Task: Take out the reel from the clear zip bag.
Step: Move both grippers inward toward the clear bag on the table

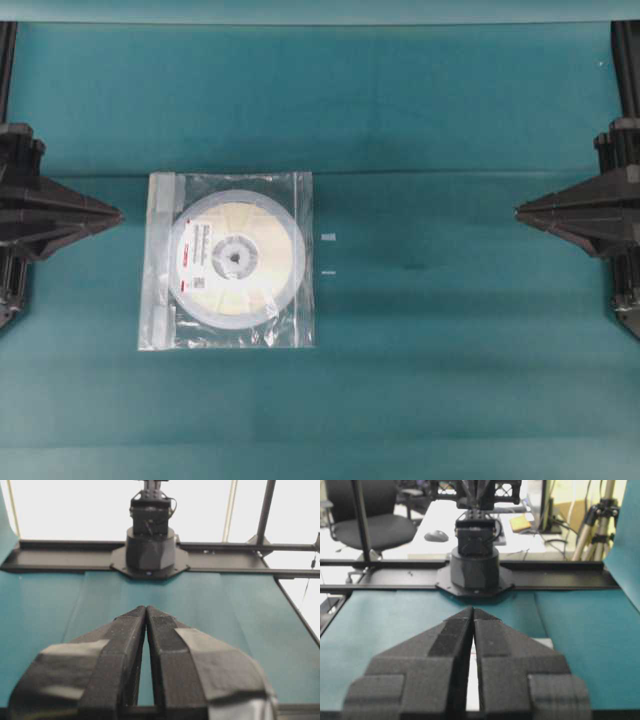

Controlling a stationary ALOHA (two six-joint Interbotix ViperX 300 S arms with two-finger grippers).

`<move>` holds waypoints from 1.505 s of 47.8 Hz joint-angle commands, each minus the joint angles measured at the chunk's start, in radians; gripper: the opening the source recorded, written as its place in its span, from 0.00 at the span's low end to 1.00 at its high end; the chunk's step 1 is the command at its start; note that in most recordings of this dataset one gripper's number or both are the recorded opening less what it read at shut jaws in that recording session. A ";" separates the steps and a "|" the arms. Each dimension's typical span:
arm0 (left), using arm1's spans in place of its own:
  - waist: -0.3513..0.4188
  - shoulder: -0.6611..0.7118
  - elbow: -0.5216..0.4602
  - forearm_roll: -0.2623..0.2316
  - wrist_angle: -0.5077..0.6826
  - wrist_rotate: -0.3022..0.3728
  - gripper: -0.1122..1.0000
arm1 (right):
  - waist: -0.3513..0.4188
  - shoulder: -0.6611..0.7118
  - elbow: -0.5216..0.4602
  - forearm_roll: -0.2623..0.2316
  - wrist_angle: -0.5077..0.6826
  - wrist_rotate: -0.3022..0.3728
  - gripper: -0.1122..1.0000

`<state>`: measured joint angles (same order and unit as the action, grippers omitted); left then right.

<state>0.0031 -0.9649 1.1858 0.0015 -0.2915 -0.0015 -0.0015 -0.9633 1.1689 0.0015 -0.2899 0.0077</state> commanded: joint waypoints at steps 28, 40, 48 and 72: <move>0.025 0.107 -0.091 0.012 0.072 -0.351 0.09 | -0.061 0.245 -0.110 0.192 0.075 0.163 0.10; 0.040 0.127 -0.084 0.011 0.101 -0.491 0.09 | -0.080 0.497 -0.245 0.193 0.112 0.255 0.10; 0.058 0.176 -0.041 0.012 0.107 -0.756 0.09 | -0.087 0.624 -0.359 0.192 0.147 0.270 0.10; 0.064 0.305 0.103 0.012 0.118 -0.954 0.09 | -0.127 0.747 -0.437 0.229 0.262 0.287 0.10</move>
<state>0.0629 -0.6780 1.2747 0.0107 -0.1687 -0.9541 -0.1120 -0.2224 0.7394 0.2117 -0.0261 0.2761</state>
